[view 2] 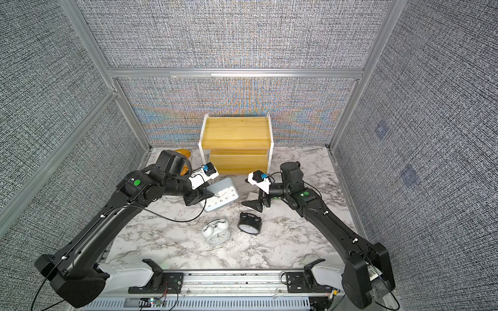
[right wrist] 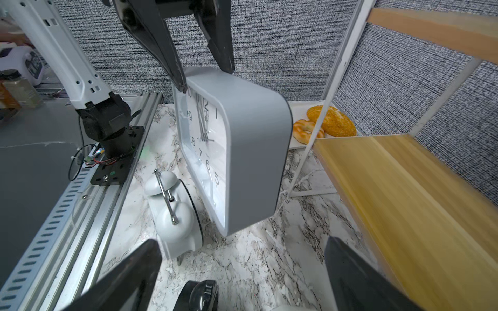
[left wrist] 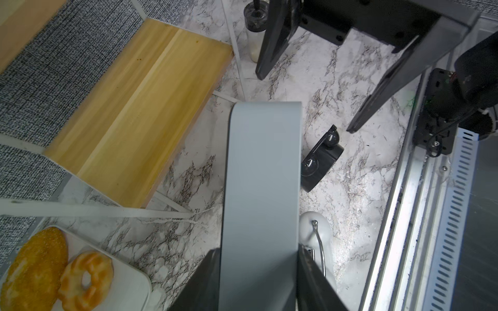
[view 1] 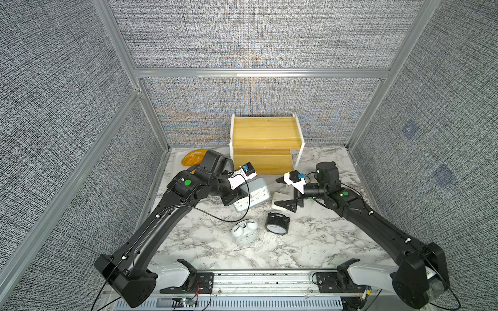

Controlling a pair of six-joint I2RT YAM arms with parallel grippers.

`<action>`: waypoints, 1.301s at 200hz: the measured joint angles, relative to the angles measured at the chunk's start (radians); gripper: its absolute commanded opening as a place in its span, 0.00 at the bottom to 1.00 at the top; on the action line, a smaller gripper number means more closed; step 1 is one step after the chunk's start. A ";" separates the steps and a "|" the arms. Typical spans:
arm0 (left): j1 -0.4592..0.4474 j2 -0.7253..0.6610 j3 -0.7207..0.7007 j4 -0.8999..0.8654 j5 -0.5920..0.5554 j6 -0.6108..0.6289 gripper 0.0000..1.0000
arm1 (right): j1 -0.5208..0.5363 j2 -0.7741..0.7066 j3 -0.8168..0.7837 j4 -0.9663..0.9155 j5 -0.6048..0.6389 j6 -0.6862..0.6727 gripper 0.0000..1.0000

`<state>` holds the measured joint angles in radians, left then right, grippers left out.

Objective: Place the alarm clocks on the shelf by style
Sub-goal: Pick up the alarm from the center of the board.

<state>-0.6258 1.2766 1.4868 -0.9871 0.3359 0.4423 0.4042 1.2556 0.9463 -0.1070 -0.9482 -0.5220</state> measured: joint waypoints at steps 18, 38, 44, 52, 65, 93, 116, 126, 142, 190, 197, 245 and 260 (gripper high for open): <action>-0.005 0.005 0.012 -0.006 0.035 0.033 0.25 | 0.000 0.021 0.033 -0.041 -0.032 -0.029 0.99; -0.016 0.015 0.023 -0.016 0.058 0.058 0.25 | 0.003 0.048 0.072 -0.084 -0.060 -0.047 0.99; -0.021 0.020 0.027 -0.019 0.059 0.064 0.25 | 0.006 0.058 0.085 -0.096 -0.065 -0.053 0.99; -0.023 0.028 0.032 -0.024 0.059 0.077 0.25 | 0.011 0.070 0.104 -0.117 -0.074 -0.062 0.99; -0.026 0.040 0.037 -0.031 0.054 0.080 0.25 | 0.022 0.086 0.127 -0.152 -0.086 -0.080 0.98; -0.030 0.054 0.047 -0.032 0.040 0.089 0.25 | 0.035 0.105 0.149 -0.208 -0.101 -0.101 0.93; -0.033 0.055 0.050 -0.032 0.033 0.098 0.25 | 0.040 0.108 0.151 -0.230 -0.113 -0.107 0.86; -0.034 0.055 0.050 -0.032 0.030 0.101 0.25 | 0.041 0.109 0.152 -0.234 -0.121 -0.108 0.83; -0.036 0.055 0.050 -0.033 0.026 0.105 0.25 | 0.045 0.117 0.158 -0.246 -0.125 -0.109 0.78; -0.040 0.055 0.050 -0.035 0.026 0.108 0.25 | 0.046 0.134 0.172 -0.259 -0.120 -0.108 0.64; -0.040 0.055 0.048 -0.036 0.027 0.108 0.25 | 0.046 0.134 0.172 -0.261 -0.117 -0.108 0.61; -0.046 0.053 0.040 -0.038 0.030 0.108 0.25 | 0.046 0.133 0.172 -0.262 -0.099 -0.104 0.46; -0.046 0.051 0.038 -0.037 0.030 0.106 0.26 | 0.046 0.133 0.172 -0.263 -0.098 -0.103 0.42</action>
<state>-0.6716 1.3273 1.5246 -1.0245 0.3656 0.5488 0.4500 1.3888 1.1187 -0.3702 -1.0462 -0.6250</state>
